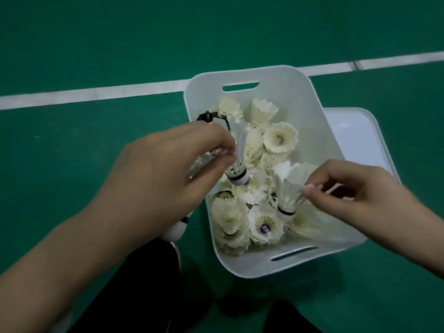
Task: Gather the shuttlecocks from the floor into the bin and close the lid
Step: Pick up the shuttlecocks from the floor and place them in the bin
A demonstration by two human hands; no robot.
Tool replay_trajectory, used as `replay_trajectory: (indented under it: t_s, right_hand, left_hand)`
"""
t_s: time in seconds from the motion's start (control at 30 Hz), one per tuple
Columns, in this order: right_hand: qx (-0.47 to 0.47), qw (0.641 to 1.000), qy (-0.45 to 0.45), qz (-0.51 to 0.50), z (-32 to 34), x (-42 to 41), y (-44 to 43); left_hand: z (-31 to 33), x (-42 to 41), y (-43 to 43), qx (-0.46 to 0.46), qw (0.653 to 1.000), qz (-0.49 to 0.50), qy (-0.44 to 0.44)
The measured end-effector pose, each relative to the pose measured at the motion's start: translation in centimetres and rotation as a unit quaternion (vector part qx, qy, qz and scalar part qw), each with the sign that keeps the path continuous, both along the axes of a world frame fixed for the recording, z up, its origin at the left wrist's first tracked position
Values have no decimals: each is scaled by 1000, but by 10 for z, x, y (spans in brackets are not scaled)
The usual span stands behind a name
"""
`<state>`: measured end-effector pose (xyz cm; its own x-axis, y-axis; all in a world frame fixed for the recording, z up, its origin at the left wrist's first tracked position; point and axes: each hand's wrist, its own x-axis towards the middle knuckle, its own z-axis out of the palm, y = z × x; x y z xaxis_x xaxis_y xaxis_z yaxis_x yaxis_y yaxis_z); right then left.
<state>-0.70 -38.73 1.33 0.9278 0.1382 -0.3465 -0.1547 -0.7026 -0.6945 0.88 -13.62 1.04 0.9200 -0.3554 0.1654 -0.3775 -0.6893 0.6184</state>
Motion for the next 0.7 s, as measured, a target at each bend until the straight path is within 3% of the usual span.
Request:
replay_trajectory:
  t_s: [0.13,0.27,0.4,0.7]
  right_hand:
    - [-9,997,49,51,-15,-6,0]
    - [-21,994,33,100,-16,0,7]
    - [16,999,8,43,-13,8,4]
    - [-108,977,57,176,-60,-3,9]
  left_hand:
    - [-1,-6,-16,10,1000,-21,15]
    - [-5,-9,-19,6,1000,-2,24]
    - [-9,-7,-16,-7,999,31,25]
    - [-17,-4,-18,-16,1000,4,21]
